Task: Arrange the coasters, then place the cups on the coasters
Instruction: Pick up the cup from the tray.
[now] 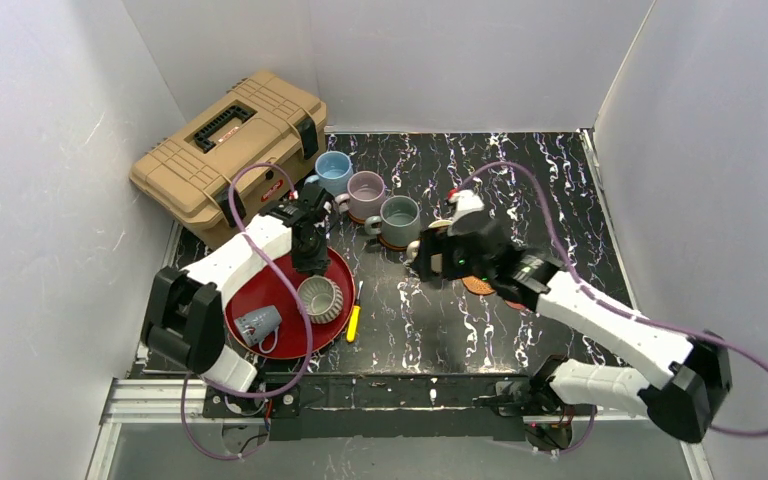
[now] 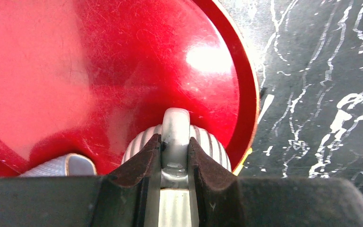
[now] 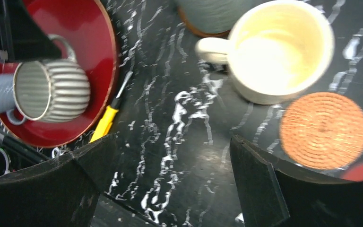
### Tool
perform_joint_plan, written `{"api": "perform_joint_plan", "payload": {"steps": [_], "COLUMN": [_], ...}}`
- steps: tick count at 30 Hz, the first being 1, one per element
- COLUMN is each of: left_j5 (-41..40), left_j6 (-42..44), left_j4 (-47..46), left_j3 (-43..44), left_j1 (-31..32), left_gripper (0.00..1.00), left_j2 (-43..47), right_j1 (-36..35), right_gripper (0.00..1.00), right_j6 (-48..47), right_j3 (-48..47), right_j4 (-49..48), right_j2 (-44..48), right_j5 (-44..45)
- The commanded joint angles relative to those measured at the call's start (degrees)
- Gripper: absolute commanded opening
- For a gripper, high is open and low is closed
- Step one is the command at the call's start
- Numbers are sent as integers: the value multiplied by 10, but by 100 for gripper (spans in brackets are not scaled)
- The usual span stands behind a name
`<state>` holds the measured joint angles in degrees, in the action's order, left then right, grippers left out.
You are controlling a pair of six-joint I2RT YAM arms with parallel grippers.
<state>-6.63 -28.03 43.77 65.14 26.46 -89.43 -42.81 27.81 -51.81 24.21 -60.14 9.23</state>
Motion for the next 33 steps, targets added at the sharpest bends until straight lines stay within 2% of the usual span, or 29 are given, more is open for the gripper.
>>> {"api": "perform_joint_plan", "payload": {"steps": [1, 5, 8, 11, 17, 22, 26, 33], "left_j5": [3, 2, 0, -14, -33, -42, -43, -70], "left_j6": [-81, -120, -132, -138, -164, -186, -197, -203], "left_j4": [-12, -24, -27, -22, -21, -21, -27, -25], "left_j3": [-24, -54, -68, -71, -85, -95, -100, -116], "left_j1": [0, 0, 0, 0, 0, 0, 0, 0], "left_gripper": [0, 0, 0, 0, 0, 0, 0, 0], "left_j2": [78, 114, 122, 124, 145, 162, 171, 190], "right_j1": [-121, -203, -235, -258, -291, -307, -310, -314], "right_gripper": [96, 91, 84, 82, 76, 74, 73, 69], "right_j6": [61, 91, 107, 126, 148, 150, 149, 150], "right_j3": [-47, -98, -102, -107, -153, -185, -206, -220], "right_j4": [-64, -70, -109, -137, -142, -147, -132, -122], "right_j2": [-67, -165, -200, -230, -320, -373, -408, -406], "right_j5": [144, 210, 220, 216, 200, 181, 201, 211]}}
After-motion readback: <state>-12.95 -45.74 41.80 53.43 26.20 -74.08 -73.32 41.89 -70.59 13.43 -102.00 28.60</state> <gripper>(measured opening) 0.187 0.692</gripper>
